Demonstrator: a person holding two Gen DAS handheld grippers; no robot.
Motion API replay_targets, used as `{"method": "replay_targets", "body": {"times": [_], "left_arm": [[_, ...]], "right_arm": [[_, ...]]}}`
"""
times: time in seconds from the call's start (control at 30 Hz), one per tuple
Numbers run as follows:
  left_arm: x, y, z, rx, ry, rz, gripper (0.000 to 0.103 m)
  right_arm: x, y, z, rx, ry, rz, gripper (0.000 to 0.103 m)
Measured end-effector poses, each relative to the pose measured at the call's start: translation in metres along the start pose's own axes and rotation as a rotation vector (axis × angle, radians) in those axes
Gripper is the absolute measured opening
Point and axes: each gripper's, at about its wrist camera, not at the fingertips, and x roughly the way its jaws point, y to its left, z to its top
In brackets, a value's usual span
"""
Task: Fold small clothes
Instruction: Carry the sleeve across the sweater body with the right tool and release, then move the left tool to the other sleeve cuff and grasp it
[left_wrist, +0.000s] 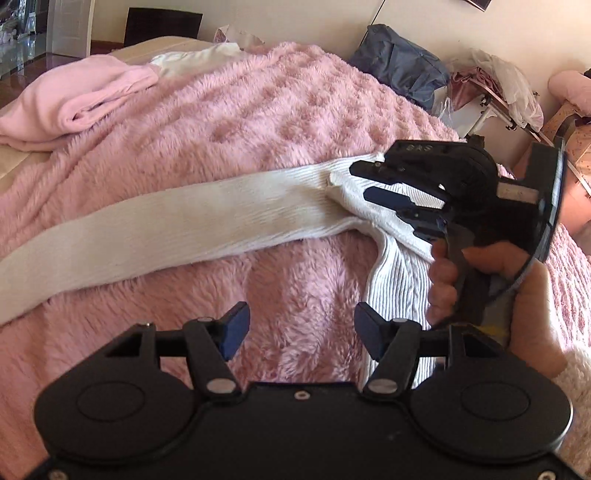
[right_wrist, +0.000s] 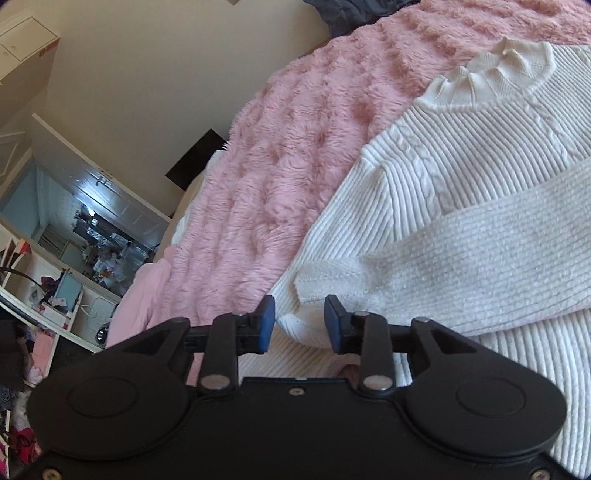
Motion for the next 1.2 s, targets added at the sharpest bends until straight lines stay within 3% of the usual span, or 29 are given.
{"method": "replay_targets", "body": {"times": [0.07,0.13,0.37,0.47,0.6,0.77,1.03,1.2], "left_arm": [[0.000,-0.011,0.014,0.025,-0.035,-0.020,0.066],[0.002,-0.024,0.028,0.057,-0.077,-0.053,0.066],[0.052,-0.084,0.079,0.121,-0.156,-0.215,0.066],[0.087,-0.104,0.086,0.151,-0.124,-0.211,0.066],[0.130,-0.109,0.080,0.146,-0.045,-0.121,0.066],[0.150,-0.089,0.065,0.135,0.000,-0.041,0.066],[0.158,-0.069,0.062,0.103,0.022,-0.041,0.066],[0.128,-0.067,0.069,0.080,0.000,-0.061,0.066]], "right_arm": [[-0.022,0.002,0.007,-0.045,-0.027,0.026,0.032],[-0.050,-0.001,0.016,-0.105,-0.076,-0.013,0.032],[-0.128,-0.063,0.043,-0.282,-0.228,-0.441,0.032],[-0.145,-0.098,0.050,-0.270,-0.238,-0.529,0.033],[-0.146,-0.130,0.055,-0.260,-0.215,-0.547,0.033],[-0.137,-0.148,0.049,-0.239,-0.186,-0.558,0.033],[-0.128,-0.157,0.043,-0.243,-0.172,-0.560,0.036],[-0.130,-0.145,0.048,-0.248,-0.157,-0.587,0.037]]}}
